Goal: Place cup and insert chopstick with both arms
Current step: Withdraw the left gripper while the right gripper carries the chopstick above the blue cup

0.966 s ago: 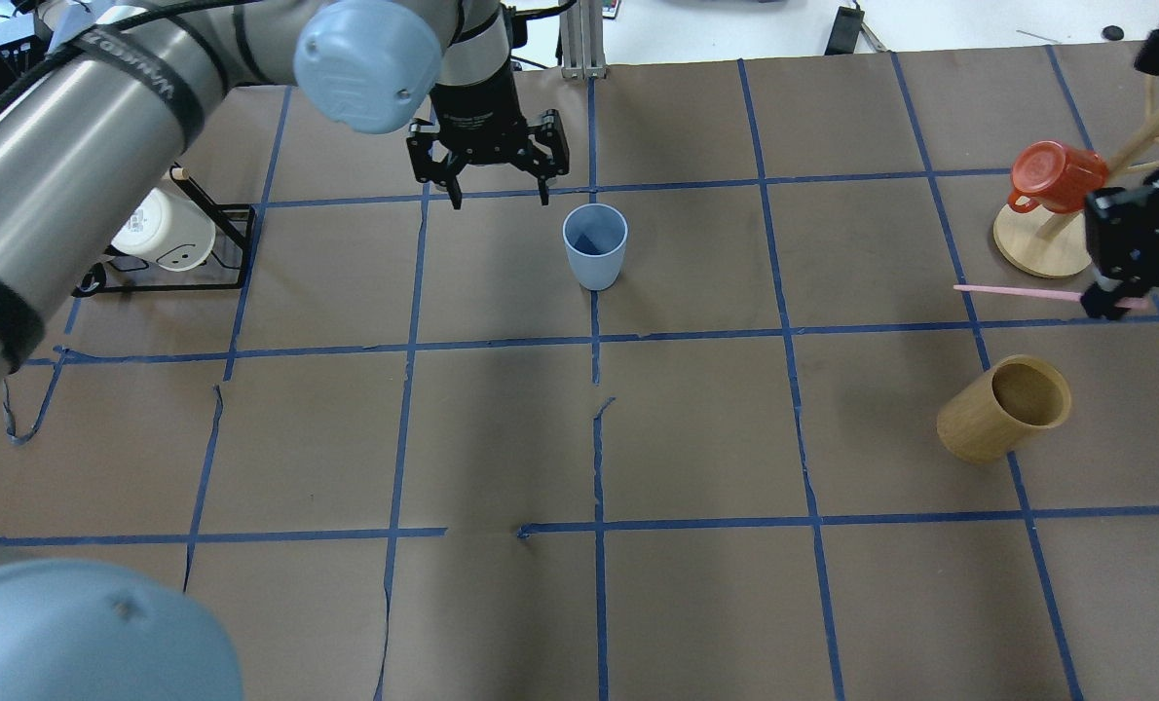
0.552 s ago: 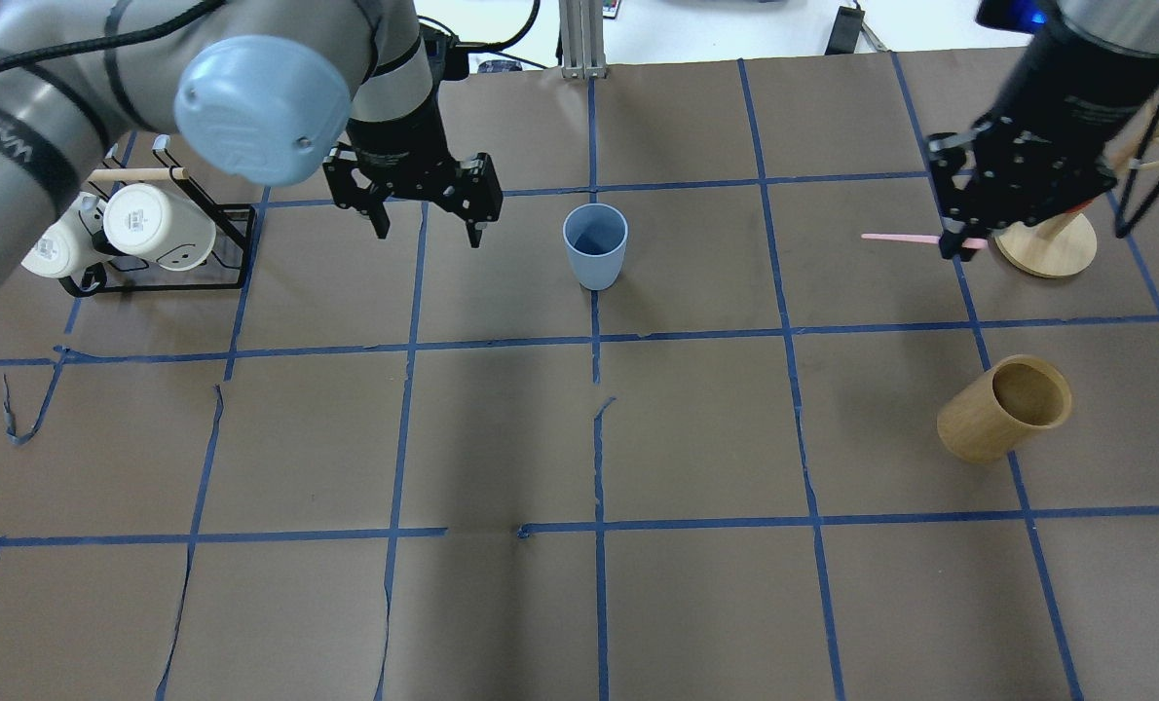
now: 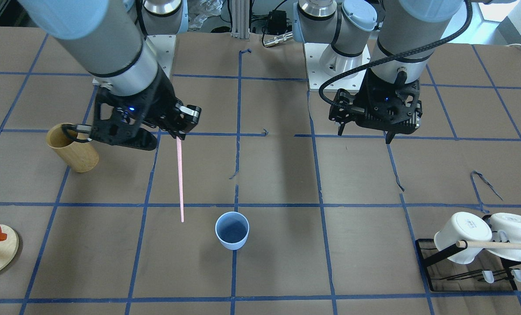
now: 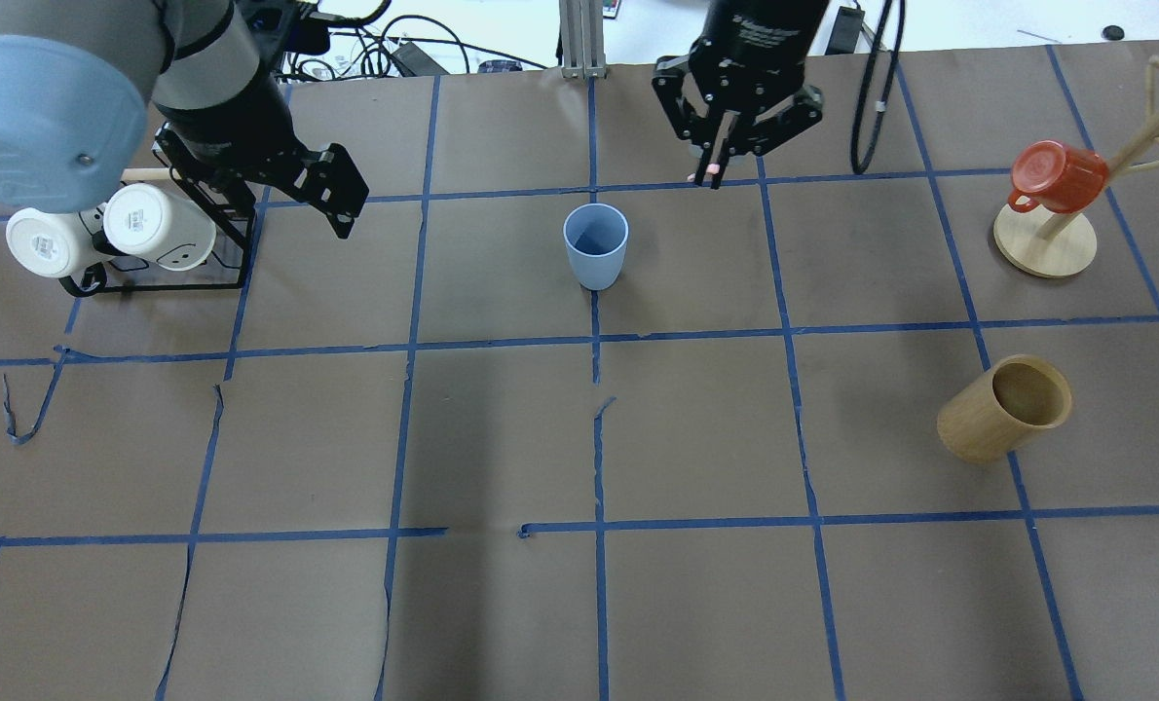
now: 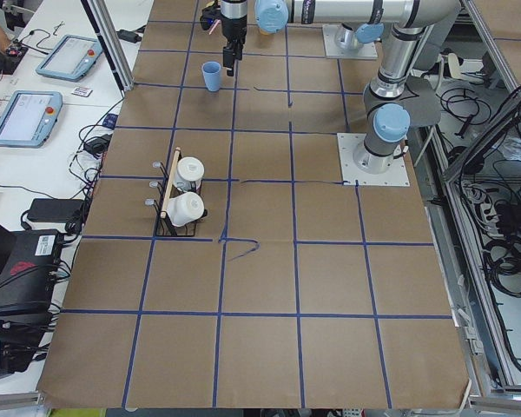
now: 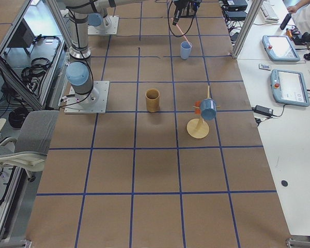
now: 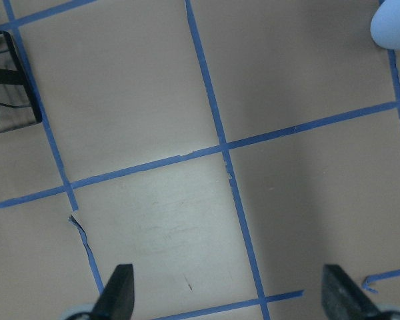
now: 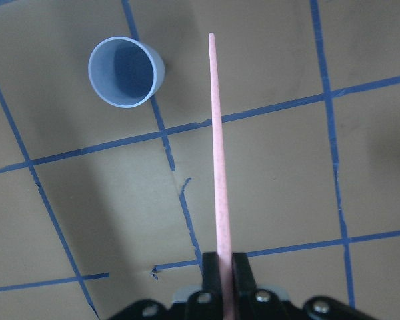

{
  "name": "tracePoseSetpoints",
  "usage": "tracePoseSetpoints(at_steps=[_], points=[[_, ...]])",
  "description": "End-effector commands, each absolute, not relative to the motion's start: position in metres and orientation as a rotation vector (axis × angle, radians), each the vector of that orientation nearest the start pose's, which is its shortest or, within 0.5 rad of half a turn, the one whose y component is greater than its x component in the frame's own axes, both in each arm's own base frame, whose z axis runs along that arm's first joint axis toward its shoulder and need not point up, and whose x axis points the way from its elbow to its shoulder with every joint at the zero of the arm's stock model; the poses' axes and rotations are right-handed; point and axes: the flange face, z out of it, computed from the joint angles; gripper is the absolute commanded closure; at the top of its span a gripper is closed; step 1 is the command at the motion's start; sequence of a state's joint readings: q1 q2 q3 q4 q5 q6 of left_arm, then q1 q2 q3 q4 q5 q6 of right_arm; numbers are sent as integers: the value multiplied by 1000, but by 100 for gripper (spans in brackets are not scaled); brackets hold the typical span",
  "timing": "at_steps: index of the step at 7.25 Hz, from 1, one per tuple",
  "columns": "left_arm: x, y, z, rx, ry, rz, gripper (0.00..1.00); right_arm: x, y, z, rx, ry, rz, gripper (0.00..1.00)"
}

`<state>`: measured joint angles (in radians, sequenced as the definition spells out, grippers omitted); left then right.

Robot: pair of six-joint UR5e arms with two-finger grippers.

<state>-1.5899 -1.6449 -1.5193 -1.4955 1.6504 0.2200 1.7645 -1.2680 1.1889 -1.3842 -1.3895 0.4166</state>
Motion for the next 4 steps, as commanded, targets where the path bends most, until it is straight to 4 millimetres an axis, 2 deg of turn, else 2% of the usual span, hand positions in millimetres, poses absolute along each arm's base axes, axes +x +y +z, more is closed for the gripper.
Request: tracePoseSetpoints(at_steps=[1, 2, 3, 4], points=[[-130, -530, 504, 343, 3033, -118, 0, 309, -567, 476, 402, 2914, 255, 100], [-131, -531, 502, 340, 3045, -115, 0, 317, -564, 472, 406, 2914, 269, 100], [-132, -530, 501, 267, 3057, -117, 0, 323, -568, 463, 400, 2914, 271, 100], [-133, -530, 502, 175, 3080, -122, 0, 339, -575, 440, 373, 2924, 283, 100]])
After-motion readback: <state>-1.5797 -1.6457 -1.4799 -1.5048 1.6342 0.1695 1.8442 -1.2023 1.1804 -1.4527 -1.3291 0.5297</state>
